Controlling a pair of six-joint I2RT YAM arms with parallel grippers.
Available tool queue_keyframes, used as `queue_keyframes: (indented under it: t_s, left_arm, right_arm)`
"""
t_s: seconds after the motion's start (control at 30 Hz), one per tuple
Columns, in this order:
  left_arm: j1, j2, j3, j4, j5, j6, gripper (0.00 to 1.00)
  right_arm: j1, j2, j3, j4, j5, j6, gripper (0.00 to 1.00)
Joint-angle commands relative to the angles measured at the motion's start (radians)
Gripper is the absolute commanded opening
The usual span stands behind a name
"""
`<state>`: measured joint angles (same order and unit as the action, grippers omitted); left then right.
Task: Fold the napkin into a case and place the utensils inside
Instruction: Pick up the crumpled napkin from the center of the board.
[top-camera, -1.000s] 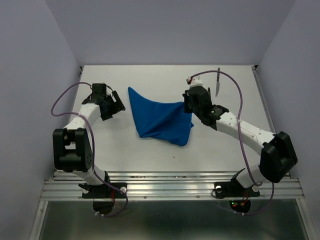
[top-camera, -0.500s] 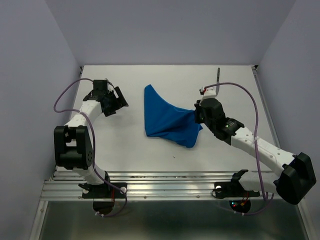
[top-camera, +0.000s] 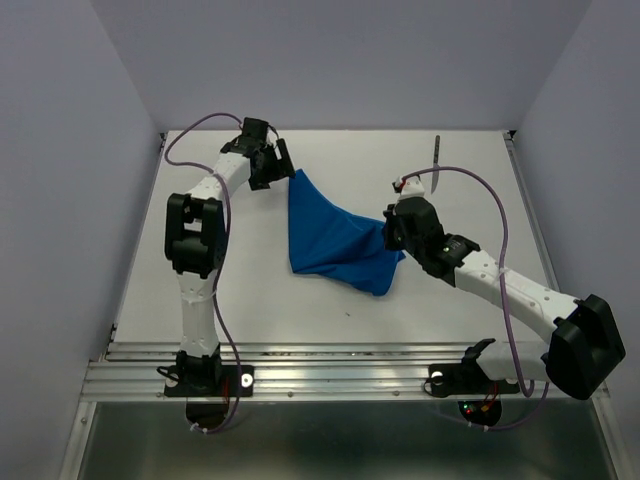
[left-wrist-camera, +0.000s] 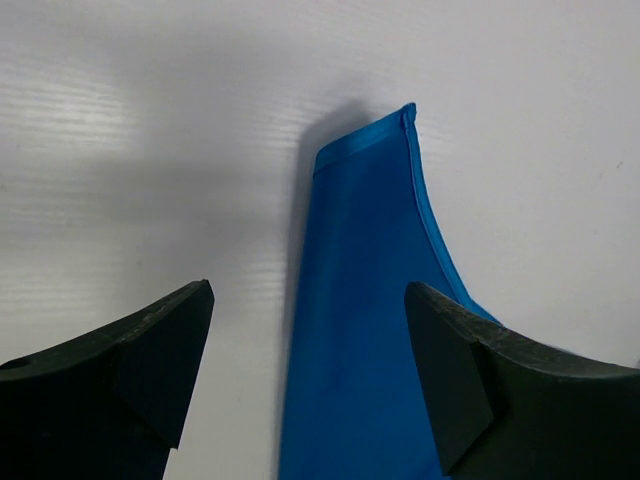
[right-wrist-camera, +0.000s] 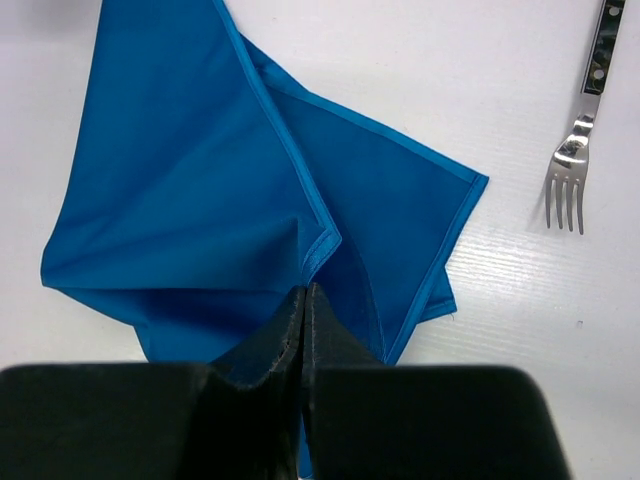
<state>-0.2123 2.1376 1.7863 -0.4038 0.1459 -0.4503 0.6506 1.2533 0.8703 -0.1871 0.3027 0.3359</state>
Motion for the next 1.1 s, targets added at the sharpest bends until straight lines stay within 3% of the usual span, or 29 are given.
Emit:
queue_keyframes:
  t_s: [0.0, 0.17, 0.3, 0.43, 0.47, 0.53, 0.8, 1.07]
  left_arm:
    - [-0.021, 0.076, 0.163, -0.098, -0.043, 0.027, 0.89]
    - [-0.053, 0.180, 0.271, -0.141, -0.060, 0.041, 0.88]
    - [-0.076, 0.246, 0.305, -0.165, -0.078, 0.044, 0.75]
    - [-0.076, 0.219, 0.268, -0.136, -0.057, 0.036, 0.37]
    - [-0.076, 0.208, 0.260, -0.126, -0.042, 0.038, 0.19]
    - [-0.075, 0.167, 0.246, -0.106, -0.029, 0.038, 0.00]
    - [-0.029, -0.109, 0.168, -0.060, 0.012, 0.047, 0.00]
    - [0.031, -0.454, 0.147, -0.038, 0.015, 0.058, 0.00]
  right_arm:
    - [0.011, -0.014, 0.033, -0.005, 0.003, 0.009, 0.01]
    - [0.011, -0.003, 0.021, -0.008, 0.004, 0.015, 0.01]
    - [0.011, 0.005, 0.029, -0.021, 0.007, 0.014, 0.01]
    - [0.011, -0.002, 0.029, -0.023, 0.030, 0.009, 0.01]
    - [0.011, 0.001, 0.030, -0.023, 0.038, 0.008, 0.01]
    - [0.011, 0.014, 0.042, -0.031, 0.075, -0.001, 0.01]
    - [0.011, 0.034, 0.168, -0.045, 0.274, -0.081, 0.01]
    - [0.011, 0.020, 0.435, -0.015, 0.297, -0.236, 0.01]
